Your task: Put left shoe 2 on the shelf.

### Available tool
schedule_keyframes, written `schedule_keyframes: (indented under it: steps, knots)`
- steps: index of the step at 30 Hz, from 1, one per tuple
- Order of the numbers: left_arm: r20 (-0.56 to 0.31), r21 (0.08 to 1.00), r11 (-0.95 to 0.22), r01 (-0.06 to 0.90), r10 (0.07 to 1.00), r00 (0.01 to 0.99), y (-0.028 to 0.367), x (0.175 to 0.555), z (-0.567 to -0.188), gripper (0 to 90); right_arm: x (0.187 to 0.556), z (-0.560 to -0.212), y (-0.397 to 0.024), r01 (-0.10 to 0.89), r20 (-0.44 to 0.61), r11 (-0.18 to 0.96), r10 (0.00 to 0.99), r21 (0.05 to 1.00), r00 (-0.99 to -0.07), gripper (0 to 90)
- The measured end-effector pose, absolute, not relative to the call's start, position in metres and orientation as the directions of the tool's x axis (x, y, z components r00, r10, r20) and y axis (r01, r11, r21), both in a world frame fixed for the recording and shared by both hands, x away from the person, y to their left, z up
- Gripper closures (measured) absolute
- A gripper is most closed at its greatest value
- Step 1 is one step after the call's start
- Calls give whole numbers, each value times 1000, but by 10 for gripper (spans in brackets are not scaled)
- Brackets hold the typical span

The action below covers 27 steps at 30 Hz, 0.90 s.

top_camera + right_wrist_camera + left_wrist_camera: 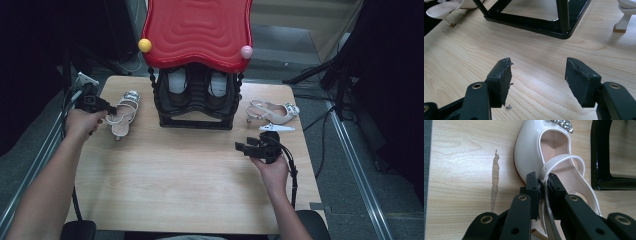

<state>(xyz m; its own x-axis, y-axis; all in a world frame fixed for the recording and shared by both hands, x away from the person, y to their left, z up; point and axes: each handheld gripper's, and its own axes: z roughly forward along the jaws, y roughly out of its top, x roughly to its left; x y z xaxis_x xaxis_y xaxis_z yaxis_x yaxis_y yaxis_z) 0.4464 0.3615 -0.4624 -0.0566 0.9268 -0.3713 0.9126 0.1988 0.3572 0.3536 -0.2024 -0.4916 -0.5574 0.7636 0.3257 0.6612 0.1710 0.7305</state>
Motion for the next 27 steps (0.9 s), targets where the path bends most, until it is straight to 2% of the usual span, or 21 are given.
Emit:
schedule_keyframes:
  steps: [8, 13, 27]
  knots:
    - [-422, 385, 236, 892, 905, -57, 370, 444, -450, 829, 354, -492, -203, 662, 328, 171, 762, 729, -558, 387]
    - [-424, 415, 238, 878, 905, -45, 370, 443, -435, 829, 354, -492, -202, 663, 329, 172, 762, 728, -558, 387]
    - [-434, 521, 237, 820, 901, 15, 363, 447, -352, 828, 355, -492, -201, 663, 335, 170, 756, 730, -563, 388]
